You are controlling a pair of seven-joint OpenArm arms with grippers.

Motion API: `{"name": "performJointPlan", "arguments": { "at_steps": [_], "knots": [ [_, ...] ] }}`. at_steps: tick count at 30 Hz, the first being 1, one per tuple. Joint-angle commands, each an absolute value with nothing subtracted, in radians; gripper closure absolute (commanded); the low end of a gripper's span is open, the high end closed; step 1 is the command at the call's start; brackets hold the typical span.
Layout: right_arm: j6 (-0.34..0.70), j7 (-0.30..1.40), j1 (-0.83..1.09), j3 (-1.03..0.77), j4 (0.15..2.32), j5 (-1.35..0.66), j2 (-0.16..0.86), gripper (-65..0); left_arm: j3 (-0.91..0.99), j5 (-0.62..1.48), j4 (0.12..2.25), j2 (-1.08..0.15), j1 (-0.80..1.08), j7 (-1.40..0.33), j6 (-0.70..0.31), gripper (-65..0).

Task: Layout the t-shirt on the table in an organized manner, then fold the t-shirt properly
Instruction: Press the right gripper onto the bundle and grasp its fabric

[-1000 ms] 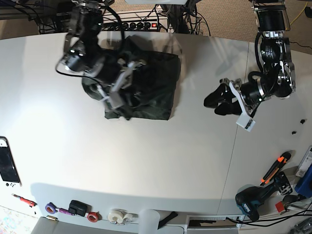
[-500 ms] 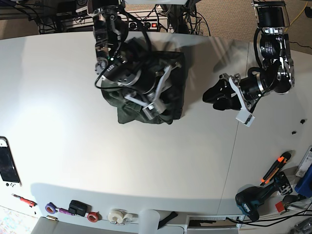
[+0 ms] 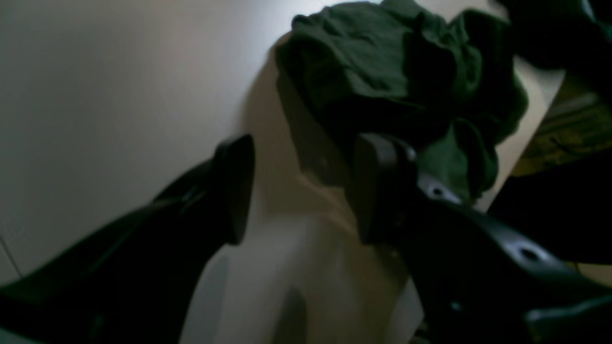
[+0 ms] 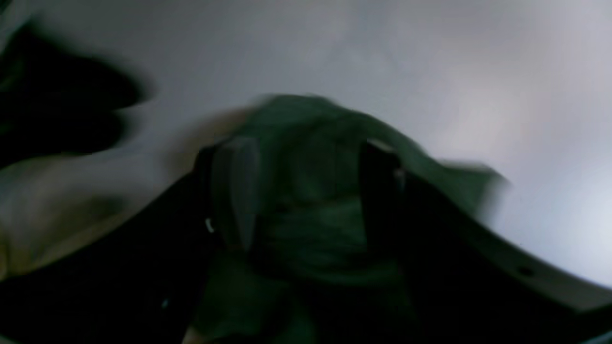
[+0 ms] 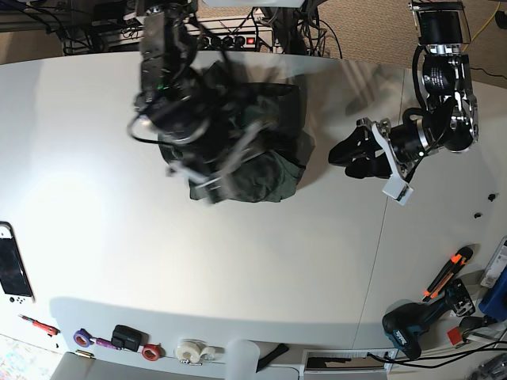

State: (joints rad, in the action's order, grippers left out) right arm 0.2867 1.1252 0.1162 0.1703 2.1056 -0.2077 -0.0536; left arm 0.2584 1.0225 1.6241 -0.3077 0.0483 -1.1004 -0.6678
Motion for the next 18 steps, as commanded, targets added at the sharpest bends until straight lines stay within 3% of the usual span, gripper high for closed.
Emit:
{"name": "performJointPlan", "arguments": {
  "at_steps": [1, 4, 10, 18],
  "knots": [
    [0.285, 1.105, 0.105, 0.129, 2.115, -0.225, -0.058, -33.1, 0.265, 1.052, 1.641, -0.316, 0.036, -1.086, -0.675, -33.9],
    [0.301, 1.107, 0.105, -0.025, 2.065, -0.331, -0.059, -33.1, 0.265, 1.052, 1.641, -0.316, 0.039, -1.085, -0.675, -33.9],
    [0.432, 1.204, 0.105, -0.262, 1.982, -0.561, -0.058, -33.8, 0.265, 1.052, 1.641, -0.316, 0.039, -1.085, -0.675, -33.9],
    [0.476, 1.251, 0.106, -0.295, 1.971, -0.559, -0.058, -32.2, 0.265, 1.053, 1.641, -0.315, 0.039, -1.084, -0.675, -33.9]
  ]
}}
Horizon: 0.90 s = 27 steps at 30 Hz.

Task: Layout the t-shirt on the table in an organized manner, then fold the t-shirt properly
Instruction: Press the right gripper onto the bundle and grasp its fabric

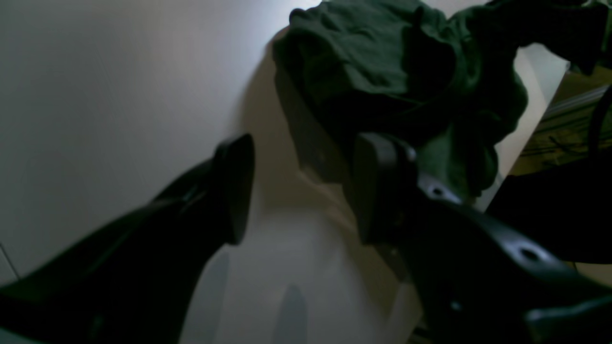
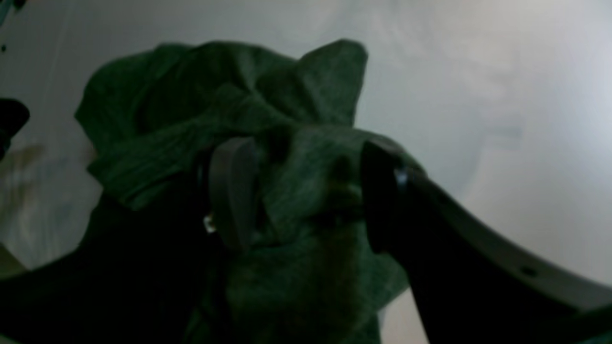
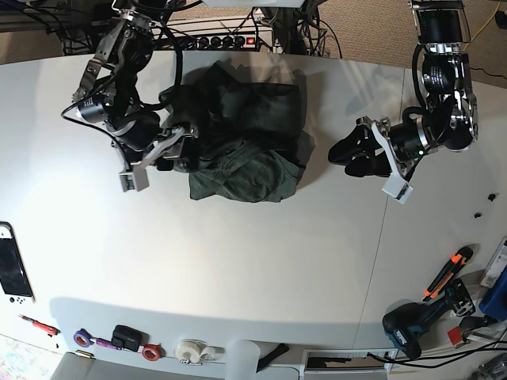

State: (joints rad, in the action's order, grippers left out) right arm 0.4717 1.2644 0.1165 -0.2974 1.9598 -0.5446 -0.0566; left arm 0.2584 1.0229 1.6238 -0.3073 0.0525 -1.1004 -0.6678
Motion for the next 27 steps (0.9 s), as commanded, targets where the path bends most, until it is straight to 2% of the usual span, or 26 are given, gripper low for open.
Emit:
{"name": "performJointPlan", "arguments": {
  "at_steps": [1, 3, 4, 13, 22, 27],
  "knots": [
    [0.476, 1.253, 0.105, -0.285, 1.962, -0.560, -0.058, -27.0, 0.265, 1.053, 1.641, -0.316, 0.039, -1.084, -0.675, -33.9],
    [0.495, 1.257, 0.105, -0.260, 1.951, -0.561, -0.058, -7.5, 0.265, 1.052, 1.641, -0.316, 0.039, -1.084, -0.675, -33.9],
    [0.508, 1.259, 0.105, -0.247, 1.950, -0.561, -0.058, 0.0, 0.265, 1.052, 1.641, -0.316, 0.039, -1.084, -0.675, -33.9],
    [0.531, 1.389, 0.130, -0.112, 2.037, -0.737, -0.058, 0.0, 0.265, 1.052, 1.641, -0.316, 0.039, -1.081, -0.675, -33.9],
    [0.532, 1.388, 0.330, 0.093, 2.269, -0.706, -0.058, 0.0, 0.265, 1.052, 1.641, -0.316, 0.039, -1.081, -0.675, -33.9],
    [0.532, 1.389, 0.374, 0.165, 2.286, -0.706, -0.058, 0.0, 0.265, 1.052, 1.641, -0.316, 0.039, -1.081, -0.675, -33.9]
  ]
}}
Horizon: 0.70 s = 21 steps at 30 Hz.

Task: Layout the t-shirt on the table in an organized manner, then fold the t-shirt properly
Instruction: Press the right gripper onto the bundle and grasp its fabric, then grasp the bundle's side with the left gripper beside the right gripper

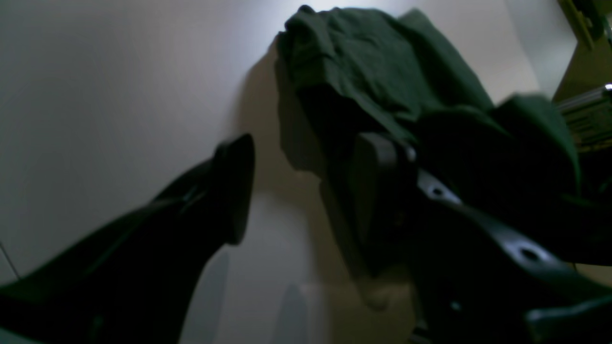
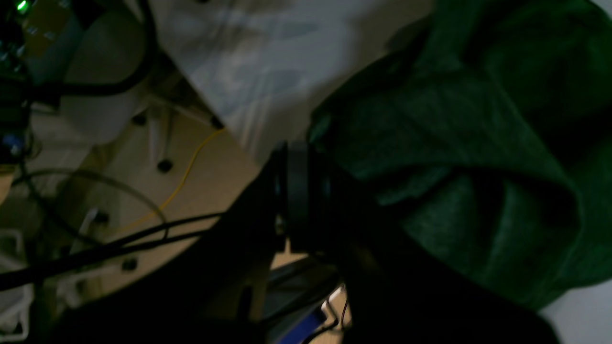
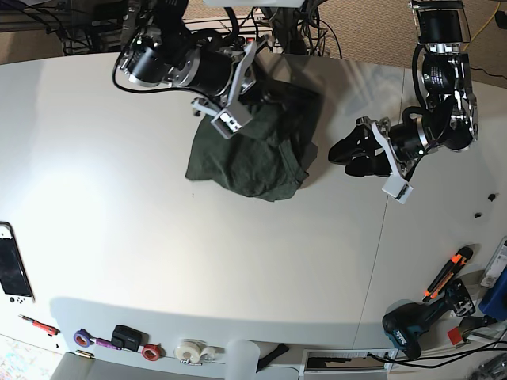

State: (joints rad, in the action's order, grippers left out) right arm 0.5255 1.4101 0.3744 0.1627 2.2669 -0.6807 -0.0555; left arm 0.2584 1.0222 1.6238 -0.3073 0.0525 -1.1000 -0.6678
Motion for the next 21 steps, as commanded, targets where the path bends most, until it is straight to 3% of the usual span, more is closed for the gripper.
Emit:
{"name": "performJointPlan", "arguments": {
  "at_steps": [1, 3, 6, 8, 14, 17, 20, 21],
  "knots": [
    [0.536, 1.389, 0.378, 0.176, 2.286, -0.703, -0.058, 0.0, 0.265, 1.052, 1.641, -0.316, 0.039, -1.081, -0.675, -33.9],
    [0.547, 1.387, 0.386, 0.199, 2.286, -0.698, -0.058, -0.6, 0.265, 1.052, 1.641, -0.316, 0.039, -1.081, -0.675, -33.9],
    [0.546, 1.372, 0.388, 0.234, 2.286, -0.699, -0.058, -18.3, 0.265, 1.052, 1.641, -0.316, 0.039, -1.081, -0.675, -33.9],
    [0.546, 1.341, 0.387, 0.262, 2.286, -0.699, -0.058, -22.8, 0.265, 1.052, 1.641, -0.316, 0.039, -1.081, -0.675, -33.9],
    [0.608, 1.307, 0.354, 0.334, 2.286, -0.737, -0.058, -22.8, 0.265, 1.069, 1.641, -0.316, 0.039, -1.081, -0.675, -33.9],
    [0.611, 1.254, 0.312, 0.323, 2.286, -0.648, -0.058, -22.7, 0.265, 1.192, 1.641, -0.316, 0.039, -1.094, -0.698, -32.8],
    [0.518, 1.118, 0.276, 0.271, 2.286, -0.424, -0.058, -20.2, 0.265, 1.327, 1.644, -0.310, 0.038, -1.144, -0.698, -24.4],
    [0.479, 1.081, 0.265, 0.244, 2.286, -0.344, -0.058, -14.0, 0.263, 1.336, 1.647, -0.305, 0.036, -1.148, -0.698, -21.2]
  ]
}}
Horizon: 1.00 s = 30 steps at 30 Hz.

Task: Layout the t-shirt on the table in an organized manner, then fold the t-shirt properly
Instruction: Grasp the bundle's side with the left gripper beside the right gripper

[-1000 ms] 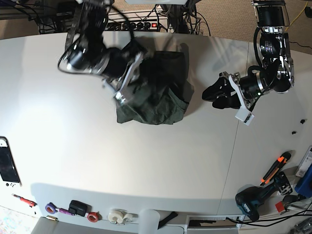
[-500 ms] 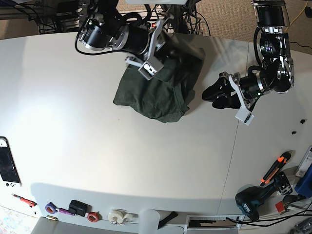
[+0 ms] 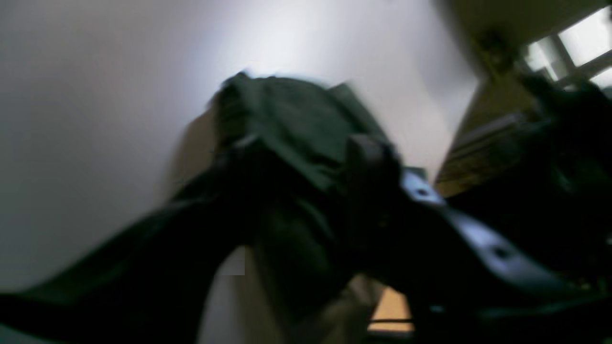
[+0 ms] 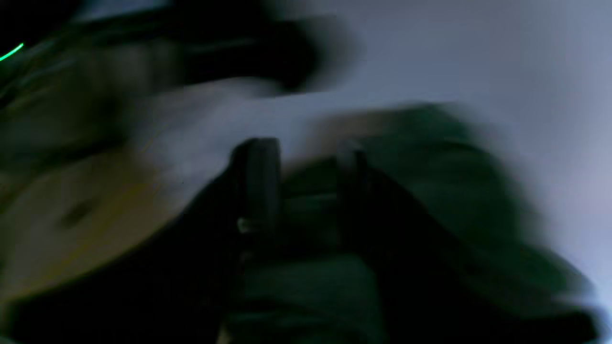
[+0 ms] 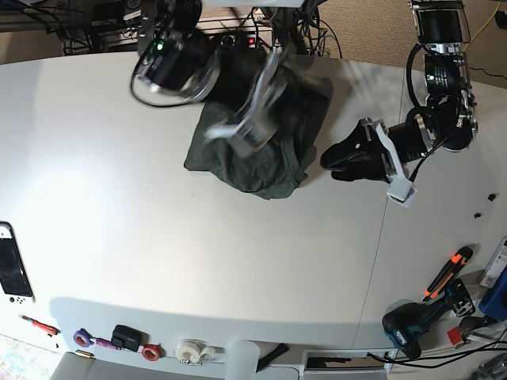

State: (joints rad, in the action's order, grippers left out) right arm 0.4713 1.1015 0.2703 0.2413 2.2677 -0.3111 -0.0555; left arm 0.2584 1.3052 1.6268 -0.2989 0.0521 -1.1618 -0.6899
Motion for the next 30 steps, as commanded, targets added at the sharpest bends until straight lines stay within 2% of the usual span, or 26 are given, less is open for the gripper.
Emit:
{"name": "performJointPlan", "arguments": {
  "at_steps": [1, 2, 6, 15, 22, 26, 30],
  "knots": [
    [0.437, 1.053, 0.252, 0.212, 2.284, -0.275, -0.058, -5.4, 0.262, 1.337, 1.649, -0.295, 0.035, -1.153, -0.698, -17.8],
    [0.393, 1.031, 0.241, 0.175, 2.281, -0.229, -0.058, 0.0, 0.256, 1.337, 1.652, -0.284, 0.033, -1.153, -0.698, -14.3],
    [0.361, 1.005, 0.210, 0.038, 2.231, -0.228, -0.058, 0.0, 0.180, 1.316, 1.666, -0.236, 0.022, -1.153, -0.698, 0.0],
    [0.361, 1.008, 0.207, -0.026, 1.989, -0.257, -0.058, 0.0, -0.215, 1.091, 1.696, -0.196, -0.118, -1.151, -0.694, 0.0],
    [0.334, 1.000, 0.202, -0.027, 1.987, -0.247, -0.058, 0.0, -0.462, 0.895, 1.695, -0.197, -0.184, -1.129, -0.599, 0.0],
    [0.311, 0.996, 0.202, -0.028, 1.987, -0.193, -0.058, 0.0, -0.553, 0.797, 1.696, -0.197, -0.186, -1.139, -0.564, 0.0],
    [0.312, 0.995, 0.202, -0.028, 1.982, -0.183, -0.058, 0.0, -0.559, 0.785, 1.700, -0.197, -0.186, -1.202, -0.564, 0.0]
  ]
}}
